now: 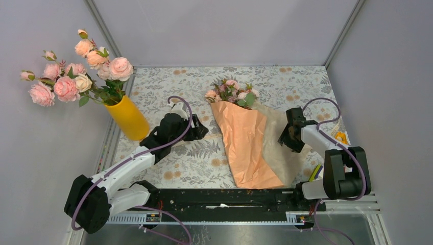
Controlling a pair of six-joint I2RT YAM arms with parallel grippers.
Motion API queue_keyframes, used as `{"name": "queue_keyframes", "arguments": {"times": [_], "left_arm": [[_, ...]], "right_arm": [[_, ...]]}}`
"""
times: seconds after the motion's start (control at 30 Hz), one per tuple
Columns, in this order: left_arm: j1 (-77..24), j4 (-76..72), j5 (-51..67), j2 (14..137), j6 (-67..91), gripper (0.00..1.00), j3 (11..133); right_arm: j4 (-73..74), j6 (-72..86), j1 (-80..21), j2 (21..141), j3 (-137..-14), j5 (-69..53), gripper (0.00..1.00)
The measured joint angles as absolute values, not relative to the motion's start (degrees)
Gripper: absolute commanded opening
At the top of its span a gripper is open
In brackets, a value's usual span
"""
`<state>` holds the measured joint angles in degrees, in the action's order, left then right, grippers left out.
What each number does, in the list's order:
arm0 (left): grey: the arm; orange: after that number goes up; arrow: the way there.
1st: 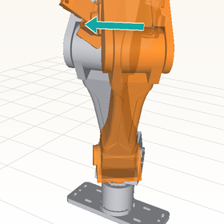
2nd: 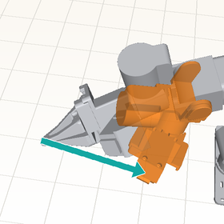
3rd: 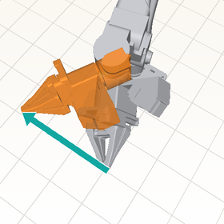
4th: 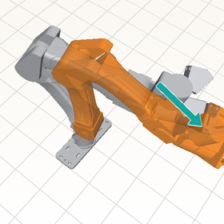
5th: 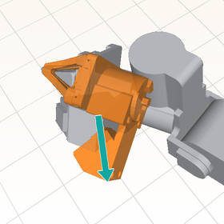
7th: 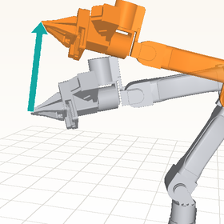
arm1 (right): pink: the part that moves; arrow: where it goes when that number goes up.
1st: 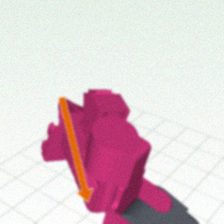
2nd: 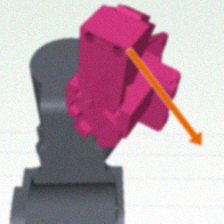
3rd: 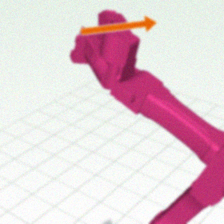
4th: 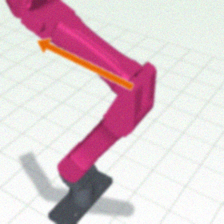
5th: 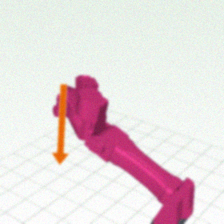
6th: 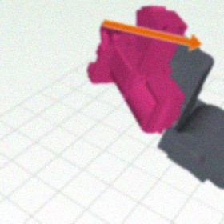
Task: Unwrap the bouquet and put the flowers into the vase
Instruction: Unfold the wrapping paper at the center of the board.
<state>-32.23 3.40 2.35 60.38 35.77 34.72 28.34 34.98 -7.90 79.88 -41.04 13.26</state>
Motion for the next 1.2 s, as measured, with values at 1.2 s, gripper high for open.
{"name": "queue_keyframes", "arguments": {"times": [1.2], "left_arm": [[-63.5, 8.1, -6.3, 117.6, 32.1, 0.53, 83.8]], "right_arm": [[24.3, 35.9, -1.4, 80.6, -39.9, 5.8, 0.61]]}}
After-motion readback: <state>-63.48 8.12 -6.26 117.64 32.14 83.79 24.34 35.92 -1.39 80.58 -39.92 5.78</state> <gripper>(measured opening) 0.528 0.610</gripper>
